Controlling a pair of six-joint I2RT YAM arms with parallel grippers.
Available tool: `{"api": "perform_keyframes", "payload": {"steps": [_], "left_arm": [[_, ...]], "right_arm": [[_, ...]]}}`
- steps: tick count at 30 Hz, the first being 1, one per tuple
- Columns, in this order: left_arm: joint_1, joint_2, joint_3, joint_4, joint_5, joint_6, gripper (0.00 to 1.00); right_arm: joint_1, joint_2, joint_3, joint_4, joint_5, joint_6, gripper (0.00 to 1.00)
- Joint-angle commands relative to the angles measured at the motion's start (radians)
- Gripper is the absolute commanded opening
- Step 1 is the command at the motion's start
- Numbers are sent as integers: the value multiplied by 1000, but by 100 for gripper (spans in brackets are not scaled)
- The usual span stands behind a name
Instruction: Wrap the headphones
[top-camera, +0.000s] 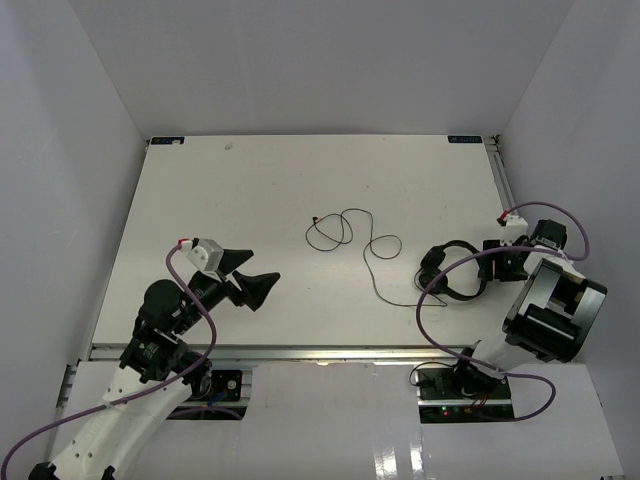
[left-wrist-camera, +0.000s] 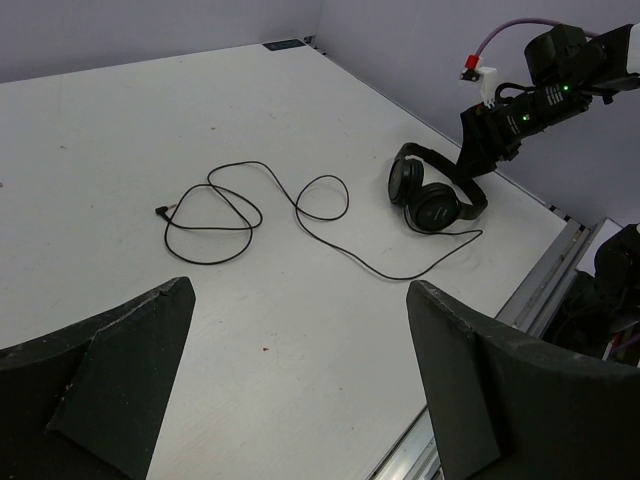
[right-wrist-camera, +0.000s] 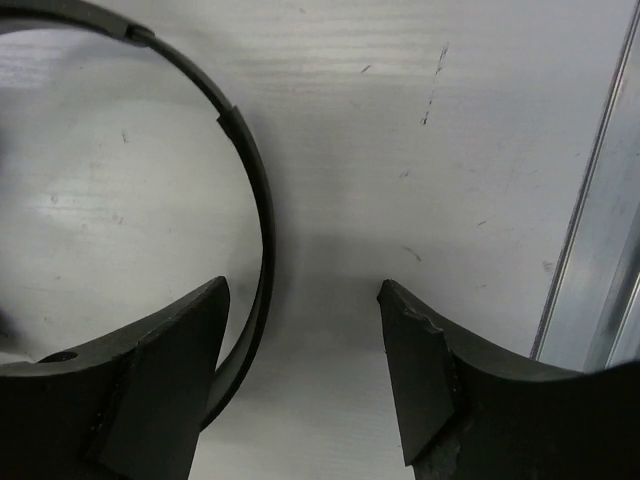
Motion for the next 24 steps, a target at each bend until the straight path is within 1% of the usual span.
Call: {"api": "perform_keyframes", "payload": {"steps": [1, 2, 5, 7, 13, 18, 20, 22, 24], "left_arm": [[-4, -6, 19, 16, 10, 7, 98], [-4, -6, 19, 16, 8, 7, 98], [-4, -5, 17, 17, 5, 5, 98], [-5, -2, 16, 19, 6, 3, 98], [-5, 24, -2, 55, 72, -9, 98], [-4, 85, 5, 51, 103, -13, 98], [-5, 109, 1, 52, 79, -29, 98], [-4, 142, -7, 51, 5, -87, 98], [-4, 163, -7, 40, -51, -105, 98]], "right_arm": [[69, 34, -36, 29, 51, -4, 42], [78, 31, -46, 32, 59, -6, 35], [81, 14, -57, 28, 52, -12, 21], [81, 1, -49, 3, 39, -14, 8], [110, -94, 64, -122, -46, 6, 8], [183, -221, 126, -176, -111, 61, 8], [247, -276, 138, -184, -108, 103, 8], [316, -323, 138, -180, -103, 169, 8], [414, -366, 134, -156, -98, 217, 8]]}}
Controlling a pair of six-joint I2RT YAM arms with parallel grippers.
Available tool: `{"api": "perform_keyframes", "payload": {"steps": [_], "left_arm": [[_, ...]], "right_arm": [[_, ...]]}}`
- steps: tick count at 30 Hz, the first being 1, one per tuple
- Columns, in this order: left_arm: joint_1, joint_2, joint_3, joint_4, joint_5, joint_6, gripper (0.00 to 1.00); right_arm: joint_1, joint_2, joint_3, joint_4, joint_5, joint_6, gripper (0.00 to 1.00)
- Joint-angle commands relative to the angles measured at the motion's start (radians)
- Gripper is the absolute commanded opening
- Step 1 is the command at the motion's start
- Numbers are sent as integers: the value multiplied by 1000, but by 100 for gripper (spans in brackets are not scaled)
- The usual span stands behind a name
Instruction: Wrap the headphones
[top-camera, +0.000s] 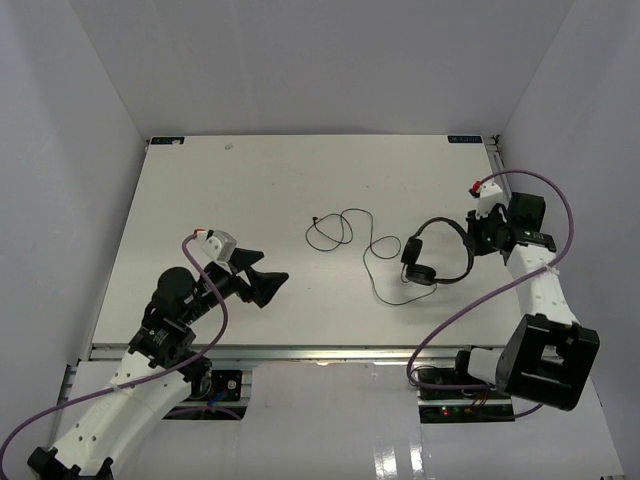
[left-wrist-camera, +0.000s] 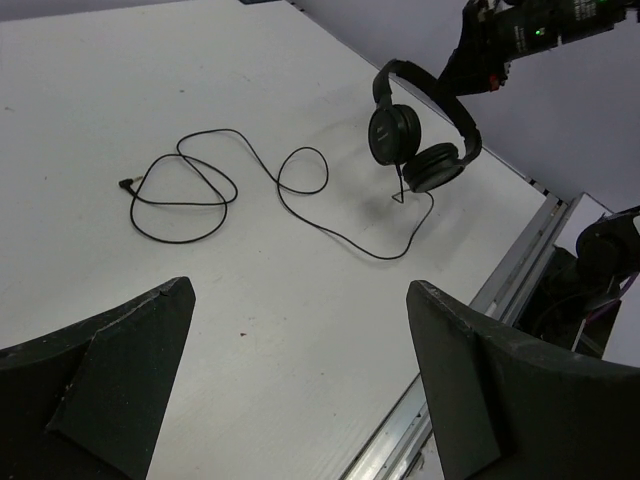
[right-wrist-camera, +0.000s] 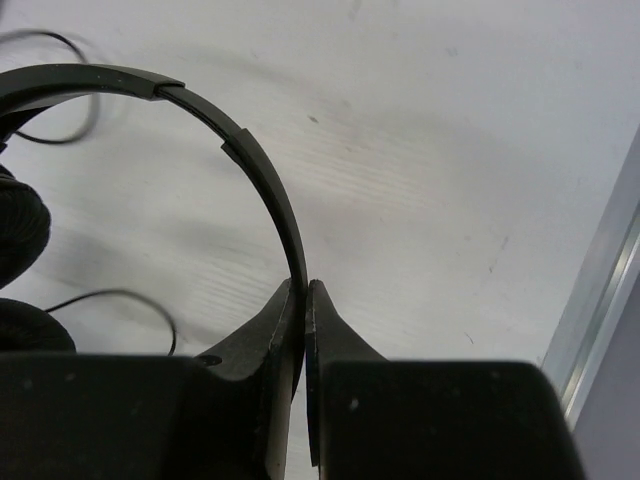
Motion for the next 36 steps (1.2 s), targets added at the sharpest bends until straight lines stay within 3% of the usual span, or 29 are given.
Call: {"api": "perform_keyframes", "payload": {"steps": [1, 5, 8, 15, 20, 28, 36], "left_arm": [[-3, 45, -5, -2, -79, -65, 98], [-3, 47, -43, 58, 61, -43, 98], [-5, 35, -87, 130, 141, -47, 98], [-24, 91, -92, 174, 169, -15, 98], [-106, 235, -89, 265, 109, 73, 98], [-241, 563, -88, 685, 67, 196, 98], [-323, 886, 17, 892, -3, 320, 98]], "right_arm": [[201, -98, 35, -1, -35, 173, 8], [413, -119, 105, 39, 48, 288, 8], [451, -67, 233, 35, 23, 370, 8], [472, 113, 520, -12, -63, 478, 8], [473, 131, 562, 31, -85, 549, 8], [473, 106, 583, 81, -104, 650, 8], [471, 69, 594, 87, -139, 709, 8]]}}
